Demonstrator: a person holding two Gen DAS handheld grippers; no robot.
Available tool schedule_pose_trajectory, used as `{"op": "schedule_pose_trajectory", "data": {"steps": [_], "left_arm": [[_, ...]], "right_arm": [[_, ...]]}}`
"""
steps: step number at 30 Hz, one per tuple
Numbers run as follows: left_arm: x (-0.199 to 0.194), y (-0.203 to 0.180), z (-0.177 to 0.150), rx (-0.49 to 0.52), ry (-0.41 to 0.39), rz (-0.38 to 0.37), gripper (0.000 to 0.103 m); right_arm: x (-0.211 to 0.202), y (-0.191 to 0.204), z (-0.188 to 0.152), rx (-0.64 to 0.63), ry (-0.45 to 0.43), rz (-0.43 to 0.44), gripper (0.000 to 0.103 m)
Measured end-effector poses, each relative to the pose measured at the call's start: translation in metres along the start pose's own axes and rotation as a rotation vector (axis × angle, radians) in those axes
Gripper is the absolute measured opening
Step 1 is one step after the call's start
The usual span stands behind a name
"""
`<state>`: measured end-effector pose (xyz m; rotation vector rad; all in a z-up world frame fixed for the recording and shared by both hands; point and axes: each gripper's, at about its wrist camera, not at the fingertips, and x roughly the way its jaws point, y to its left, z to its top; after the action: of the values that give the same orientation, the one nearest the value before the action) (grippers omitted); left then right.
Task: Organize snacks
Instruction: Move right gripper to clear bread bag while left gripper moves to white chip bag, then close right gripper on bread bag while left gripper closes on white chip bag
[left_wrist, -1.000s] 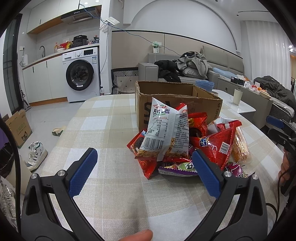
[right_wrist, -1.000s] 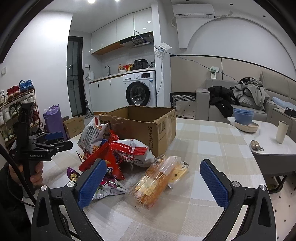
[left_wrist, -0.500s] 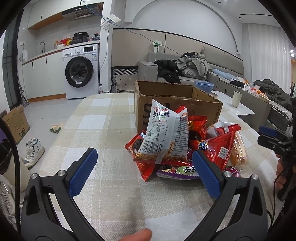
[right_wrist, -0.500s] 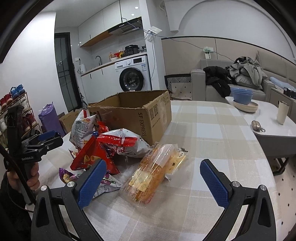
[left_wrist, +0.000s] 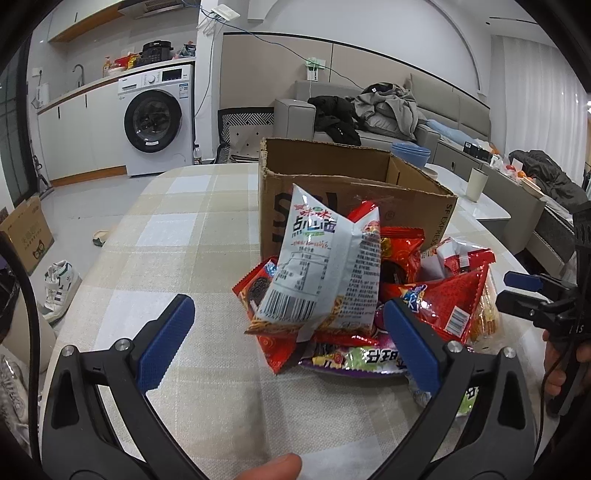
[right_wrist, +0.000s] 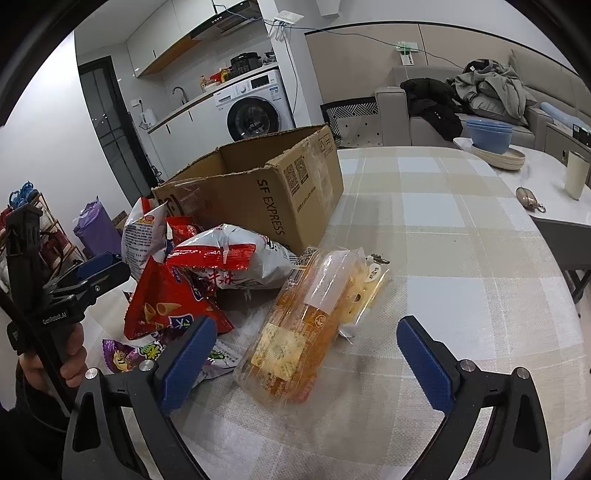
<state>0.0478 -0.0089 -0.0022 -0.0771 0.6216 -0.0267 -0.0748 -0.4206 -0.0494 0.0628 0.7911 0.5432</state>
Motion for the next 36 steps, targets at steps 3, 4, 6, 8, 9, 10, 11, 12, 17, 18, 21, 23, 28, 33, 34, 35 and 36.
{"op": "schedule_pose_trajectory", "data": {"steps": [3, 4, 6, 8, 9, 10, 11, 12, 17, 18, 21, 23, 28, 33, 34, 35, 36], "left_arm": [[0.008, -0.004, 0.005, 0.003, 0.003, -0.005, 0.102], [0.012, -0.005, 0.007, 0.003, 0.006, -0.010, 0.102], [0.016, -0.007, 0.010, 0.005, 0.007, -0.021, 0.102], [0.019, -0.008, 0.012, 0.008, 0.009, -0.028, 0.102], [0.021, -0.008, 0.013, 0.011, 0.007, -0.030, 0.101], [0.022, -0.009, 0.013, 0.014, 0.004, -0.031, 0.099], [0.023, -0.009, 0.014, 0.017, 0.004, -0.033, 0.096], [0.024, -0.009, 0.014, 0.019, 0.004, -0.038, 0.093], [0.032, -0.011, 0.013, 0.035, 0.030, -0.064, 0.067], [0.034, -0.012, 0.013, 0.041, 0.033, -0.063, 0.066], [0.034, -0.014, 0.013, 0.053, 0.023, -0.063, 0.062], [0.035, -0.015, 0.013, 0.051, 0.021, -0.070, 0.058], [0.035, -0.014, 0.014, 0.045, 0.005, -0.071, 0.054], [0.030, -0.014, 0.012, 0.042, -0.003, -0.075, 0.053], [0.030, -0.014, 0.013, 0.044, -0.006, -0.076, 0.053], [0.028, -0.014, 0.013, 0.044, -0.010, -0.077, 0.052], [0.025, -0.013, 0.012, 0.044, -0.013, -0.080, 0.052]], "right_arm": [[0.009, 0.000, 0.000, 0.009, 0.024, 0.004, 0.092], [0.012, -0.001, 0.000, 0.012, 0.030, 0.003, 0.089], [0.018, -0.003, 0.001, 0.031, 0.052, 0.015, 0.085], [0.024, -0.006, 0.002, 0.048, 0.071, 0.027, 0.079], [0.027, -0.007, 0.002, 0.056, 0.082, 0.033, 0.077], [0.030, -0.008, 0.002, 0.060, 0.090, 0.034, 0.075], [0.033, -0.008, 0.002, 0.063, 0.096, 0.042, 0.073], [0.035, -0.008, 0.002, 0.067, 0.102, 0.044, 0.072], [0.037, -0.012, 0.000, 0.080, 0.102, 0.035, 0.058], [0.037, -0.013, 0.000, 0.084, 0.103, 0.035, 0.056], [0.033, -0.016, -0.003, 0.104, 0.099, 0.047, 0.049], [0.030, -0.017, -0.004, 0.108, 0.095, 0.056, 0.042], [0.021, -0.017, -0.010, 0.109, 0.090, 0.047, 0.040], [0.009, -0.021, -0.015, 0.119, 0.058, 0.038, 0.039], [0.007, -0.022, -0.015, 0.120, 0.050, 0.040, 0.039], [0.003, -0.022, -0.014, 0.122, 0.035, 0.046, 0.039], [-0.001, -0.023, -0.014, 0.123, 0.018, 0.049, 0.039]]}}
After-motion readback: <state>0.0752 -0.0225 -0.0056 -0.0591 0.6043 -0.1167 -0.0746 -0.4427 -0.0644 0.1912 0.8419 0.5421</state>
